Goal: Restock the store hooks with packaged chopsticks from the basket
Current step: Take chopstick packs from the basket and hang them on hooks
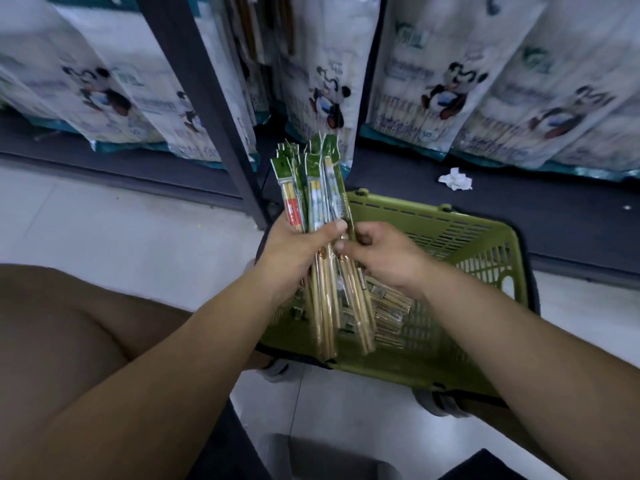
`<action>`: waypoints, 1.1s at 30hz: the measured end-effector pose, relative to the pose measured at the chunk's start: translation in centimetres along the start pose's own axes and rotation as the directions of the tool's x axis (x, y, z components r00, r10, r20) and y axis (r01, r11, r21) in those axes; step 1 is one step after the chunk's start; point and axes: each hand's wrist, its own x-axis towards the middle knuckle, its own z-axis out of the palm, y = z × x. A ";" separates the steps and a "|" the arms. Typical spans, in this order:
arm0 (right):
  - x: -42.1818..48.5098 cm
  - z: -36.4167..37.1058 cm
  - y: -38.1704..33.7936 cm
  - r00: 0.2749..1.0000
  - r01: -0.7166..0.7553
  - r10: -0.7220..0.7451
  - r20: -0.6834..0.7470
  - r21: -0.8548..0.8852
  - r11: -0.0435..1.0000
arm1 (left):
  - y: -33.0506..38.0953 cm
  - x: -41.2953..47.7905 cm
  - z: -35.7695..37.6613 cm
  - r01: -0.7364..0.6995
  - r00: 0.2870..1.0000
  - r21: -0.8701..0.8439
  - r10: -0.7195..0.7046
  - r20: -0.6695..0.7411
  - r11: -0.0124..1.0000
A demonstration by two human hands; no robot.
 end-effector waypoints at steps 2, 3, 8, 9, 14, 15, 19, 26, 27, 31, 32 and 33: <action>-1.4 -0.6 -1.9 0.996 0.072 -0.073 -0.051 -0.020 0.997 | 1.0 -0.3 1.1 -0.014 1.000 -0.088 0.015 0.009 0.996; -2.1 -0.8 -2.8 0.993 0.096 -0.097 -0.060 -0.020 0.995 | 1.6 -0.5 1.5 -0.013 1.000 -0.127 0.015 0.018 0.992; -4.8 -3.0 -5.5 0.985 0.167 -0.170 -0.038 -0.065 0.984 | 5.3 -0.7 2.8 0.035 0.992 -0.211 -0.008 0.128 0.977; -5.1 -3.5 -5.8 0.981 0.184 -0.188 -0.036 -0.093 0.979 | 6.1 -0.8 3.1 0.037 0.989 -0.210 -0.006 0.146 0.977; -7.2 -6.5 -8.2 0.966 0.227 -0.254 -0.050 -0.311 0.923 | 10.2 -2.1 4.6 -0.022 0.969 -0.162 0.061 0.238 0.986; -7.6 -7.0 -8.6 0.959 0.236 -0.275 -0.068 -0.344 0.909 | 11.0 -2.4 4.9 -0.055 0.966 -0.134 0.087 0.244 0.989; -9.0 -8.7 -10.1 0.953 0.231 -0.283 -0.105 -0.350 0.908 | 13.5 -3.2 5.9 -0.174 0.947 -0.089 0.192 0.257 0.981; -11.0 -13.5 -14.7 0.911 0.326 -0.379 -0.161 -0.280 0.903 | 18.2 -3.3 7.5 -0.459 0.833 0.021 0.421 0.359 0.888; -11.2 -14.4 -15.6 0.886 0.349 -0.399 -0.237 -0.226 0.910 | 19.1 -3.3 7.7 -0.490 0.820 0.037 0.446 0.360 0.871; -12.3 -16.8 -19.8 0.690 0.552 -0.496 -0.527 -0.061 0.832 | 22.6 -3.3 9.3 -0.592 0.777 0.112 0.529 0.341 0.798; -12.5 -17.2 -20.7 0.643 0.587 -0.512 -0.569 -0.064 0.807 | 23.4 -3.4 9.8 -0.613 0.765 0.125 0.546 0.342 0.780; -12.6 -17.5 -21.4 0.596 0.606 -0.529 -0.604 -0.093 0.790 | 24.1 -3.4 10.3 -0.631 0.752 0.129 0.563 0.344 0.765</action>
